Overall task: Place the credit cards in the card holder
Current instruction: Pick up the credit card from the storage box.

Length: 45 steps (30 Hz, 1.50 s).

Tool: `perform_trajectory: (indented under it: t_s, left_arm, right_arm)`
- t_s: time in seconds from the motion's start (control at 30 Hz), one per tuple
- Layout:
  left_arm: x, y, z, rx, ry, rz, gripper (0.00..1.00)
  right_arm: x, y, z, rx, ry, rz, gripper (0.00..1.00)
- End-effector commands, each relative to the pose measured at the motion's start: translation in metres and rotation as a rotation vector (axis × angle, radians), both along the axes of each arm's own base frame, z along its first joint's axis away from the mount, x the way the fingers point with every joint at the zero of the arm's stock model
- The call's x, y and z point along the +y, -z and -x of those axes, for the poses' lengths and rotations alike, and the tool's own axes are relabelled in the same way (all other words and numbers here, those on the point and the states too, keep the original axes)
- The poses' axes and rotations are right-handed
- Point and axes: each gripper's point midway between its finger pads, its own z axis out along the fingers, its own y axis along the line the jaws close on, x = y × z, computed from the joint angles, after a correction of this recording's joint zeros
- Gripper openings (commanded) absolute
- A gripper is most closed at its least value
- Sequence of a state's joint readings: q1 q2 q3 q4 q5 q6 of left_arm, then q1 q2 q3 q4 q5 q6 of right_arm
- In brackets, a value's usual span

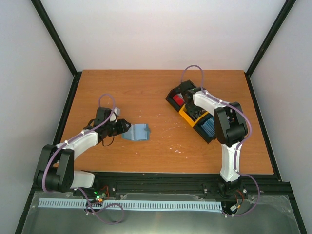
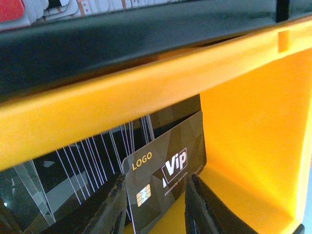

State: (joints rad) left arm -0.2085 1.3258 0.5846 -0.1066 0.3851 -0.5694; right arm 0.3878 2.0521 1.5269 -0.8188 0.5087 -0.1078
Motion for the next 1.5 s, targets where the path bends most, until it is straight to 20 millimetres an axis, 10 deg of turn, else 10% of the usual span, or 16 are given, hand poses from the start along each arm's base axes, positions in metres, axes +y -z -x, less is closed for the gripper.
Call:
perform_trajectory:
  t_s: [0.0, 0.63, 0.9, 1.47]
  left_arm:
    - [0.002, -0.012, -0.011, -0.042, 0.002, -0.017, 0.42]
    - [0.005, -0.007, -0.011, -0.031, -0.014, -0.034, 0.42]
    - [0.006, -0.006, -0.011, -0.026, -0.014, -0.039, 0.41]
    - [0.006, -0.003, -0.01, -0.015, -0.016, -0.043, 0.41]
  right_arm:
    - [-0.007, -0.02, -0.004, -0.069, 0.015, 0.065, 0.32]
    - [-0.029, -0.015, -0.003, -0.132, -0.004, 0.28, 0.19]
    - [-0.001, -0.008, 0.002, -0.097, -0.053, 0.071, 0.39]
    - [-0.019, -0.001, -0.008, -0.125, 0.001, 0.176, 0.34]
